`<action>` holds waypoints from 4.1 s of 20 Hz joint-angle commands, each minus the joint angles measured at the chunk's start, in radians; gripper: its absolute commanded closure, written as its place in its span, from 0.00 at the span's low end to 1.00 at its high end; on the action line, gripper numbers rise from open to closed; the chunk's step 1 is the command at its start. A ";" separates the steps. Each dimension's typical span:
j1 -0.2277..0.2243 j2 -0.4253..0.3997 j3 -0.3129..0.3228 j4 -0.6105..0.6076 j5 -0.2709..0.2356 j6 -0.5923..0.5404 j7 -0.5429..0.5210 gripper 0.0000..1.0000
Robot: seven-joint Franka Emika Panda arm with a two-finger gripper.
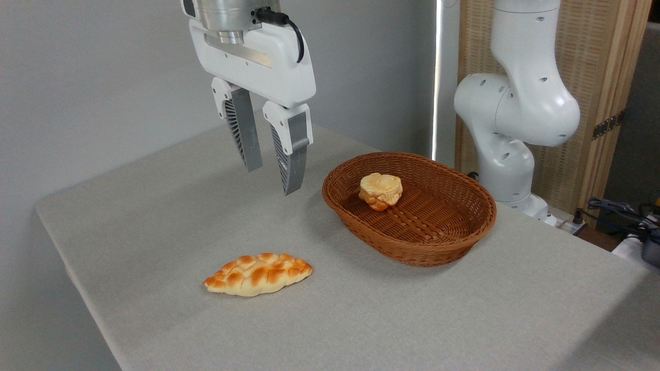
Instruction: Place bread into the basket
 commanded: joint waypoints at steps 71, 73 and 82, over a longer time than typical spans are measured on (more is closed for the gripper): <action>-0.003 0.138 -0.214 -0.433 0.170 0.531 0.201 1.00; -0.002 0.138 -0.214 -0.431 0.170 0.531 0.204 1.00; 0.035 0.089 -0.192 -0.330 -0.151 0.323 0.196 1.00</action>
